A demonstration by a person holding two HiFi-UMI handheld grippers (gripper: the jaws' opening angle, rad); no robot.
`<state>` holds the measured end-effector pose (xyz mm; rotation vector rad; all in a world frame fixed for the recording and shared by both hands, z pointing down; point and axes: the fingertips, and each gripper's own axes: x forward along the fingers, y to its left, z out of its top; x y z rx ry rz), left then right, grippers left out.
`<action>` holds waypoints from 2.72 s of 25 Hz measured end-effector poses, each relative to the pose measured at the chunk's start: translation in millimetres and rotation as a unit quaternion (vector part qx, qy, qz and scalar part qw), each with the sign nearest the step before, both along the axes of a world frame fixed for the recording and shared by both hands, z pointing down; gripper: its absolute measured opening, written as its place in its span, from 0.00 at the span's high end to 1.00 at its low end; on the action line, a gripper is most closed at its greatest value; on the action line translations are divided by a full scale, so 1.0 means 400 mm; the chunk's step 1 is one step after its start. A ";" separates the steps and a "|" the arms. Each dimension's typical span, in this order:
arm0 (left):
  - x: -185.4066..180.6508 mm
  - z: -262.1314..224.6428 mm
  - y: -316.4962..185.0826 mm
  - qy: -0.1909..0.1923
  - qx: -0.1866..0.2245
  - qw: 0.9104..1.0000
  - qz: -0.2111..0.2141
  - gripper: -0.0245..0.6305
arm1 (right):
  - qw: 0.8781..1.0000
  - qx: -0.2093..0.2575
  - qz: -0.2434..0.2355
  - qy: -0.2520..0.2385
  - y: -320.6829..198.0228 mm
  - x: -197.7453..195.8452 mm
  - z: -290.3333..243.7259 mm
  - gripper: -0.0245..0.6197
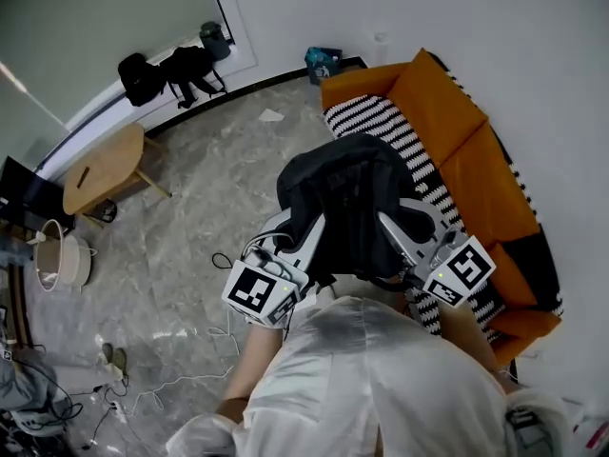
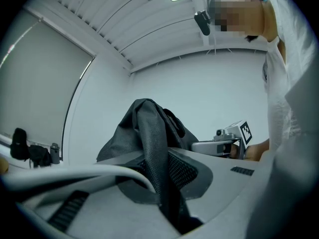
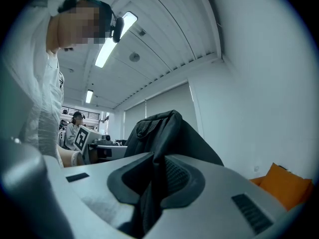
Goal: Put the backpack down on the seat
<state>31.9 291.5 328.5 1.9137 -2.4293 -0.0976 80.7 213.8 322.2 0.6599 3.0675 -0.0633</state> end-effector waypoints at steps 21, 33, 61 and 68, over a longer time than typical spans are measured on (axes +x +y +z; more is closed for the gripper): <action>-0.493 0.017 -0.233 -0.007 -0.020 1.000 -0.001 0.88 | 1.000 -0.020 0.008 0.012 -0.216 -0.490 0.036 0.88; -0.718 -0.027 -0.697 -0.020 -0.016 0.994 0.104 0.88 | 0.996 -0.014 0.092 -0.004 -0.658 -0.683 -0.007 0.88; -0.655 0.176 -1.426 0.033 -0.075 0.878 0.471 0.88 | 0.876 -0.053 0.472 0.082 -1.232 -0.555 0.191 0.88; -0.610 0.316 -1.532 0.035 -0.118 0.856 0.503 0.88 | 0.843 -0.084 0.519 0.117 -1.321 -0.511 0.341 0.88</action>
